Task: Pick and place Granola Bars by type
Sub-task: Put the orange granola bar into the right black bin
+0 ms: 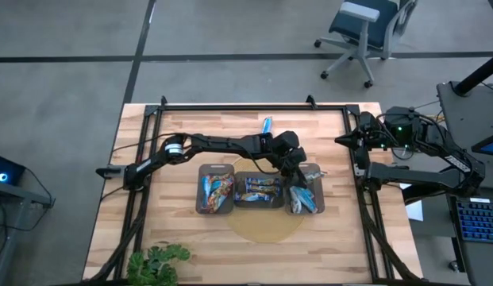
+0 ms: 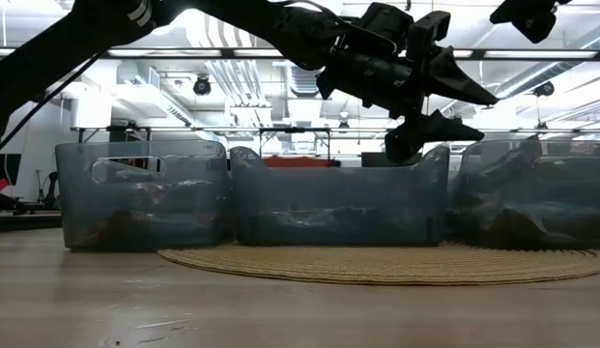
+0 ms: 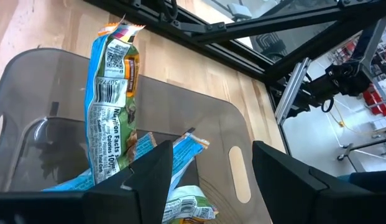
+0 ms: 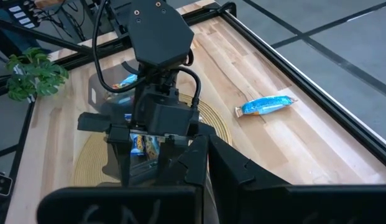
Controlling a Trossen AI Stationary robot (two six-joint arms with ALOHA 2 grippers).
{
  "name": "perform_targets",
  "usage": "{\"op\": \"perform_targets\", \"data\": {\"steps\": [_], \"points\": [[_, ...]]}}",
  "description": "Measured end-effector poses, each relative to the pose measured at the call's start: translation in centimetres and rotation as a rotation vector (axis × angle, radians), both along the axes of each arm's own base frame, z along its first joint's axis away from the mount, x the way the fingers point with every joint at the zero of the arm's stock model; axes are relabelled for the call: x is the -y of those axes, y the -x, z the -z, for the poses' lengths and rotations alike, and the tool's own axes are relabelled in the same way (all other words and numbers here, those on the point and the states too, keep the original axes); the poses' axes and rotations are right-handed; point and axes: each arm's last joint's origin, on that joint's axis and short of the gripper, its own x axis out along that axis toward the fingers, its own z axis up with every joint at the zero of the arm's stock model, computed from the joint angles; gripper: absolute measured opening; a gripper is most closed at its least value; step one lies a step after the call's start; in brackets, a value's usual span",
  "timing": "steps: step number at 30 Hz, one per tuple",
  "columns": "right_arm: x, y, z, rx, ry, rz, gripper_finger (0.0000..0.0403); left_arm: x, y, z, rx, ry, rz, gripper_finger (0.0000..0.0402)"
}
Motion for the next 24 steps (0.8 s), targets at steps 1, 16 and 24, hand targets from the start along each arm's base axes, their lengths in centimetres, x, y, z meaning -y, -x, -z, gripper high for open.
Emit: {"op": "perform_targets", "data": {"steps": [1,16,24], "points": [[0.0,0.0,0.0,0.0,0.0,0.0,0.0008,0.0,0.0,0.0,0.003,-0.004,0.002,0.0202],[-0.03,0.09,0.18,-0.019,-0.01,0.001,0.0008,-0.51,-0.14,0.18,0.056,-0.254,-0.081,0.0202],[-0.03,0.1,0.18,-0.019,-0.01,0.002,0.0008,-0.51,-0.14,0.27,0.05,-0.306,-0.105,0.0202]]}}
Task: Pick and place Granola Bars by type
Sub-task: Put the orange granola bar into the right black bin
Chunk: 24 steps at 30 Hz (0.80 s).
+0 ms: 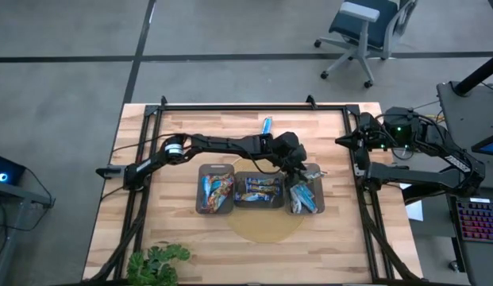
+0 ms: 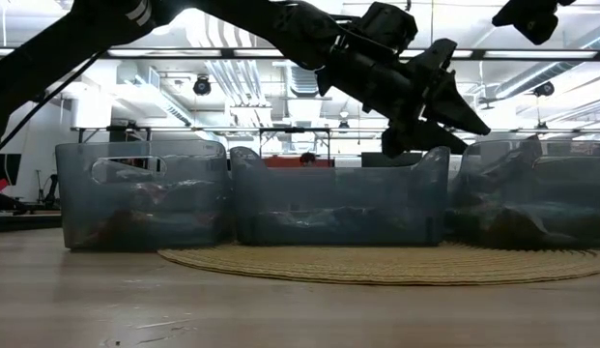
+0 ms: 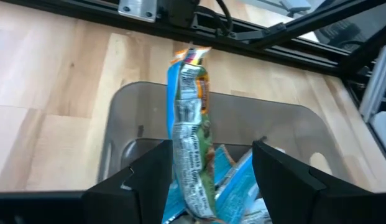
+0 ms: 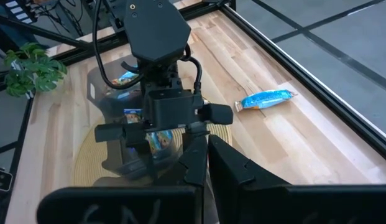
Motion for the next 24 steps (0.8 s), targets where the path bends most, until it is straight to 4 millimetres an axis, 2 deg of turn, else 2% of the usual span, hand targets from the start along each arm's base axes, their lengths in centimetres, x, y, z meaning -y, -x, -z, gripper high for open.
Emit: {"op": "perform_targets", "data": {"steps": [10,24], "points": [[0.0,0.0,0.0,0.001,0.001,0.001,0.0008,-0.1,0.0,0.0,-0.003,-0.018,-0.018,0.0202],[0.1,0.0,0.0,-0.002,0.004,0.026,0.0008,-0.1,0.3,1.5,-0.037,-0.047,-0.033,0.0202]]}}
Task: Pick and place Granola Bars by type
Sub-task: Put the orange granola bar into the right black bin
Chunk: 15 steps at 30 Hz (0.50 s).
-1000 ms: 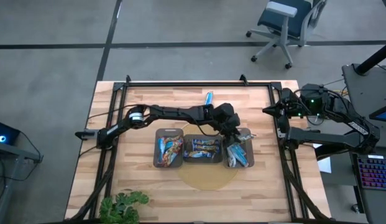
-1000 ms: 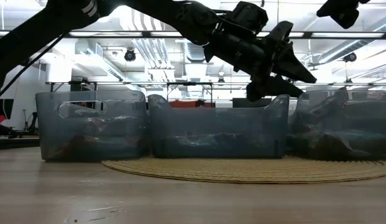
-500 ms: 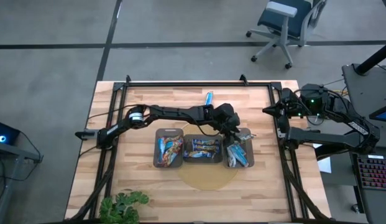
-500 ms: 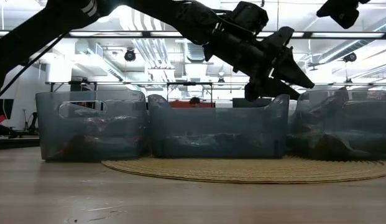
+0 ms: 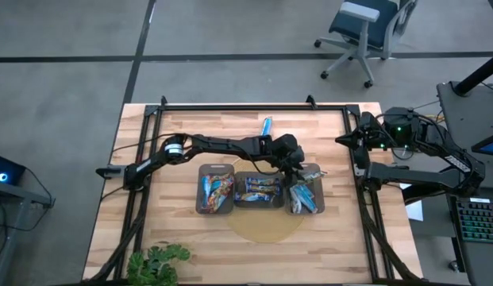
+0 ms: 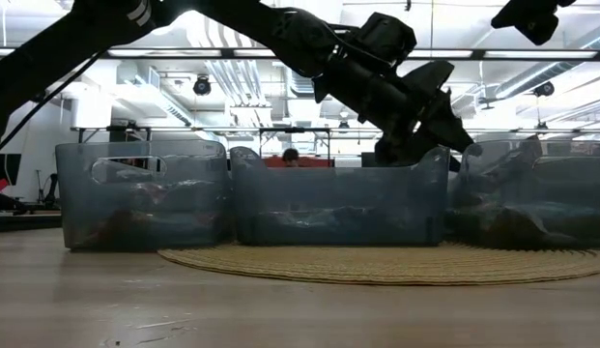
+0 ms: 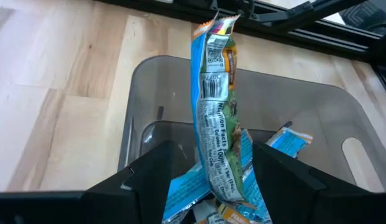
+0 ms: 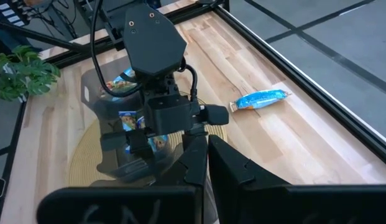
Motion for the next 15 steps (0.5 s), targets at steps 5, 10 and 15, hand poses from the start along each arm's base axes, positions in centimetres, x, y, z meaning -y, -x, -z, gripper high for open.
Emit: {"op": "perform_targets", "data": {"steps": [5,10,15], "points": [[-0.01,0.01,0.0,0.0,0.0,0.0,0.0008,0.1,-0.01,0.02,0.003,-0.012,0.009,0.0202],[-0.01,0.01,0.0,0.0,0.0,0.0,0.0008,0.24,-0.05,-0.02,0.009,-0.014,0.013,0.0202],[0.0,0.01,0.0,0.0,0.001,0.0,0.0008,0.52,-0.09,-0.04,0.012,-0.013,0.018,0.0202]]}}
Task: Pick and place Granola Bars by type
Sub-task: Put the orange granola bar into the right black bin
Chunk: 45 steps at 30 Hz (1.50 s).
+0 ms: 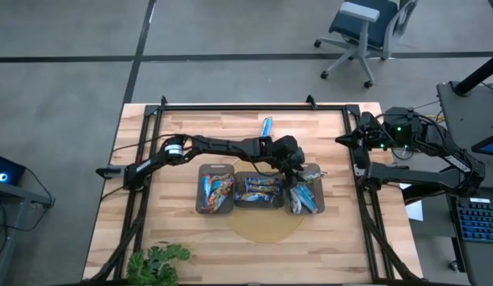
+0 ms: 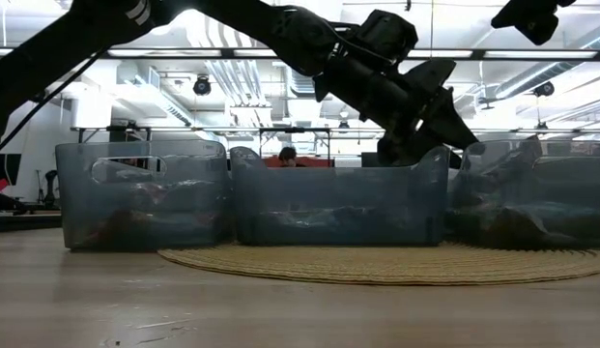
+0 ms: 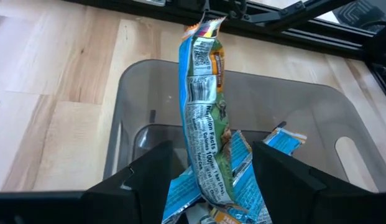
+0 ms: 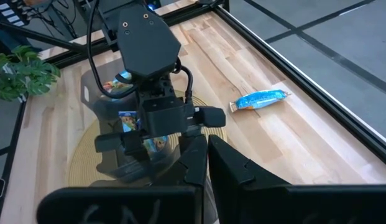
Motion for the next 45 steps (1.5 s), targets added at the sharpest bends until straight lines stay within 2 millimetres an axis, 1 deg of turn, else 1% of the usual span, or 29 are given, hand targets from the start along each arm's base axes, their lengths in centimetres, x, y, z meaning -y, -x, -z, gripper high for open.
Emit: {"op": "perform_targets", "data": {"steps": [7,16,24,33,37,41,45], "points": [[0.0,0.0,0.0,0.0,0.0,0.0,0.0008,0.8,-0.1,0.0,0.002,-0.017,0.009,0.0202],[0.0,0.0,0.0,0.001,0.001,0.001,0.0008,0.6,-0.2,0.1,0.009,-0.079,-0.056,0.0202],[0.0,0.0,0.0,0.001,0.001,0.001,0.0008,0.9,-0.6,-0.6,0.088,-0.072,-0.053,0.0202],[0.0,0.0,0.0,0.001,0.001,0.001,0.0008,1.0,-0.6,-0.5,0.087,-0.071,-0.05,0.0202],[0.0,0.0,0.0,0.0,0.0,0.0,0.0008,1.0,-0.7,0.1,0.072,-0.065,-0.05,0.0202],[0.0,0.0,0.0,0.0,0.0,0.0,0.0008,1.1,-0.9,1.1,0.05,-0.053,-0.055,0.0202],[0.0,0.0,0.0,0.001,-0.005,0.004,0.0008,1.3,-1.0,1.3,0.049,-0.053,-0.051,0.0202]]}}
